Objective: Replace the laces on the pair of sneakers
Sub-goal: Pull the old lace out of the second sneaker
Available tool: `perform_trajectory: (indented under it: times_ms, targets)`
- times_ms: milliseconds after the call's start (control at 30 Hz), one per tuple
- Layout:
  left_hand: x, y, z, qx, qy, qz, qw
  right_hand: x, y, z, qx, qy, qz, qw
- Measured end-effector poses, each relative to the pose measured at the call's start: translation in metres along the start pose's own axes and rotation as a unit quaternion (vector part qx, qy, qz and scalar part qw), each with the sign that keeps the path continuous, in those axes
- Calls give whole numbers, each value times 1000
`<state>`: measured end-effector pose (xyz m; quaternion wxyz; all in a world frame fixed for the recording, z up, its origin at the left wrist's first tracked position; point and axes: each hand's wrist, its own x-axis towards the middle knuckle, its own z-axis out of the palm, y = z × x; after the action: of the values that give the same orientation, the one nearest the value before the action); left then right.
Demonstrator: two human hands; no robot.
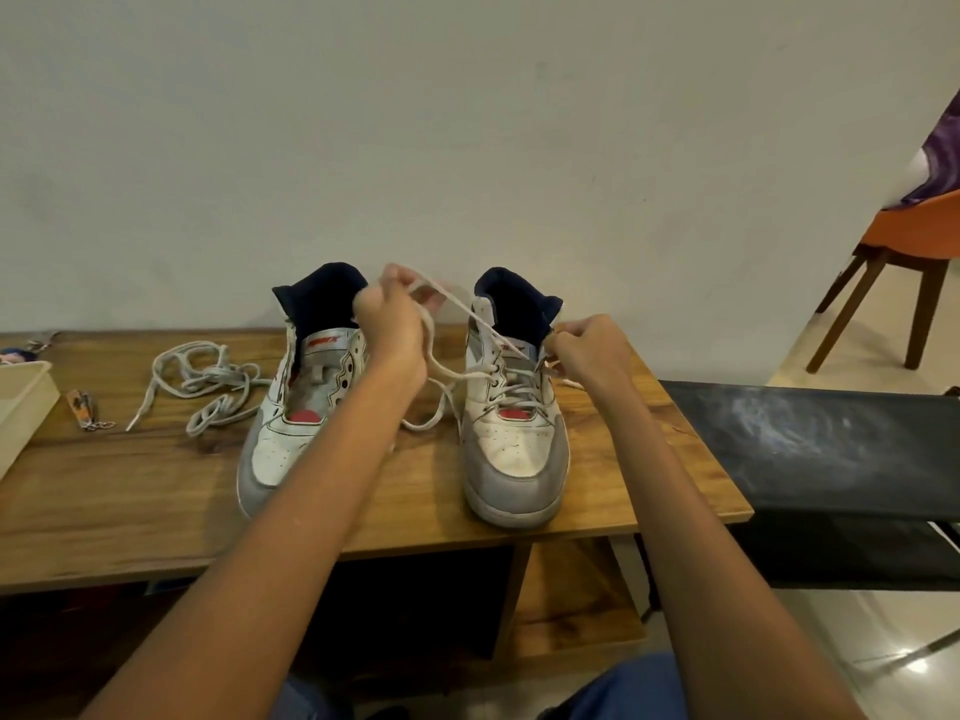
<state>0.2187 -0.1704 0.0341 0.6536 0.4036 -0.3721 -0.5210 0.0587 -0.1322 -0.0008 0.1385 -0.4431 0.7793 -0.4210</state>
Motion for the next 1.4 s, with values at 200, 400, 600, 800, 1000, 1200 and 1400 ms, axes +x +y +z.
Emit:
perform_trajectory:
  times_ms: [200,400,600,800,1000,1200,1400]
  targets:
    - [8,-9,-27,614,-67,220,755,0,1,2,-53,11,-34,998]
    - [-13,-27,1,595,-168,429,659,0,0,4,-66,17,-51,996]
    - [-17,-57,1,580,-231,354,697,-1,-1,5,-83,22,-58,995]
    - [-21,-21,9,77,-43,71,994,0,-4,1,-42,-2,-57,997]
    - [6,7,-12,150,-37,122,980,-2,-2,4,-58,5,-56,997]
    - [-9,-35,-5,620,-258,340,658,-1,-2,9,-61,8,-61,996]
    - [-12,-55,-6,519,-255,337,743,-5,-4,7,-52,-3,-68,996]
